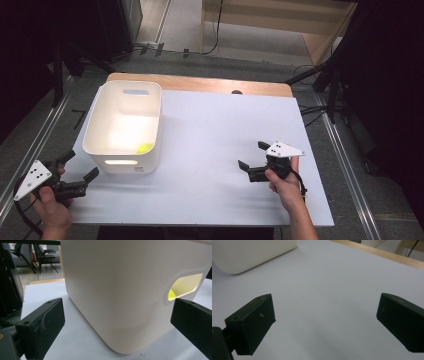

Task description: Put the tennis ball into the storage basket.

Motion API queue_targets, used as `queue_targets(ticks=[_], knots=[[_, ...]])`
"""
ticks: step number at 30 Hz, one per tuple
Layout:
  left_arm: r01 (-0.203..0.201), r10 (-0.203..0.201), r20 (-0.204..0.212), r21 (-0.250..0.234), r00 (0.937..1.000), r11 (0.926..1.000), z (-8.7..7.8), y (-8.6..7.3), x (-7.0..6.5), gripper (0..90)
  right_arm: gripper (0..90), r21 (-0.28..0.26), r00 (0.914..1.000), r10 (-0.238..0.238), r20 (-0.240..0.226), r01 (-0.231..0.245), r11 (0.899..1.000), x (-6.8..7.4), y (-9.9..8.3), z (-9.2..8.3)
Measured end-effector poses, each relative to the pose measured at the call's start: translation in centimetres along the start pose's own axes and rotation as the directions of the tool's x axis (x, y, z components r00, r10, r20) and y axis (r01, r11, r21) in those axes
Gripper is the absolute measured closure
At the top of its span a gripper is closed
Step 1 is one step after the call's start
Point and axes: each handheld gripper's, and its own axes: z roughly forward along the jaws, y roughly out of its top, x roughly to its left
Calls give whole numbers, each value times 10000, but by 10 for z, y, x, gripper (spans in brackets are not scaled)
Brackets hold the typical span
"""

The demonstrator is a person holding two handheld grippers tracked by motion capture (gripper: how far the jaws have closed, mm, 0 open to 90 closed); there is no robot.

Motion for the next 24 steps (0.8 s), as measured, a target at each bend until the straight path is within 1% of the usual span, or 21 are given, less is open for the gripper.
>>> queue_targets(ticks=[3,4,9,11,12,17,24], knots=[[7,-7,-3,12,10000,10000,0,0,0,0,10,34,9997,54,245,-55,10000,-4,-8,-7],[16,-16,-3,6,10000,10000,0,0,0,0,9,2,9993,155,345,-155,9999,-7,-12,-10],[20,-20,-11,7,10000,10000,-1,0,0,0,10,56,9972,393,632,-398,9992,-14,-24,-21],[-9,9,32,-5,10000,10000,-1,0,0,0,10,28,9962,415,769,-418,9991,-17,-28,-26],[-14,14,36,-14,10000,10000,-1,0,0,0,9,42,9951,467,876,-473,9989,-19,-31,-28],[-16,16,28,-41,10000,10000,-1,0,0,0,10,16,9923,546,1114,-551,9985,-22,-40,-35],[-43,43,22,-46,10000,10000,-1,0,-1,0,10,-460,9855,964,1398,-908,9948,-33,-55,-48]])
